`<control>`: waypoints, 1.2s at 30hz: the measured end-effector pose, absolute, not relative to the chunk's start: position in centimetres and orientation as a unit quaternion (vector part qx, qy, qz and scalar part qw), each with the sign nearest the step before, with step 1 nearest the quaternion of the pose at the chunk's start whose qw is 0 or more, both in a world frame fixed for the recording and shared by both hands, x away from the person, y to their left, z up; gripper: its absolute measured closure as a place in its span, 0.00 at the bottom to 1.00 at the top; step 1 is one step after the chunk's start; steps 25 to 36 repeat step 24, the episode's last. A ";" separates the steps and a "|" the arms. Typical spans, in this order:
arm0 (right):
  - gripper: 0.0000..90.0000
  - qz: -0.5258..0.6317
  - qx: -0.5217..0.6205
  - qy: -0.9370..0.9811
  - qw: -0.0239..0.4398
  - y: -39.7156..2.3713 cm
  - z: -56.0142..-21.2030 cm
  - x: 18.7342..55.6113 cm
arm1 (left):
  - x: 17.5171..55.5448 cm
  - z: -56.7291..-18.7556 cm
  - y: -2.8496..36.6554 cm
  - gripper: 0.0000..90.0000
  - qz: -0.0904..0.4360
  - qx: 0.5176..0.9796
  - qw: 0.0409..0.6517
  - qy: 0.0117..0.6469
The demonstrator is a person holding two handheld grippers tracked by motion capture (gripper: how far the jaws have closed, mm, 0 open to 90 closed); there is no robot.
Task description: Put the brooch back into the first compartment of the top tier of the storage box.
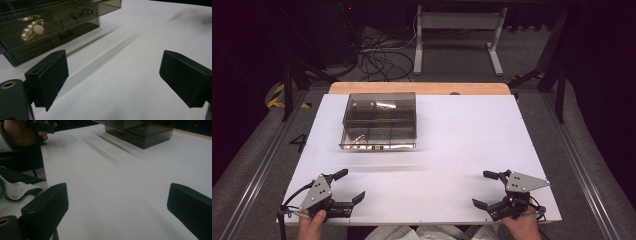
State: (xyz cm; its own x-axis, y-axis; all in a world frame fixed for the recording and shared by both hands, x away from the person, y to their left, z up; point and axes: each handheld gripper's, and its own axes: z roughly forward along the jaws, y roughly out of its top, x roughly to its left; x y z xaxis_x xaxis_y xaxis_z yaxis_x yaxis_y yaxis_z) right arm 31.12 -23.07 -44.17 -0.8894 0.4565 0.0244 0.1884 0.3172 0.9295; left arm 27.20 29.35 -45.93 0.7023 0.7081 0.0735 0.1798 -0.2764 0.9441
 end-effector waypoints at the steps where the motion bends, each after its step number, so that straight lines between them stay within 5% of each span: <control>1: 0.05 0.548 0.202 0.803 0.121 -23.1 -44.2 31.1 | 27.2 -45.9 29.3 0.10 0.253 0.759 0.524 0.292; 36: 0.05 0.546 0.202 0.804 0.120 -22.9 -44.3 31.3 | 27.1 -45.6 29.4 0.10 0.264 0.751 0.525 0.300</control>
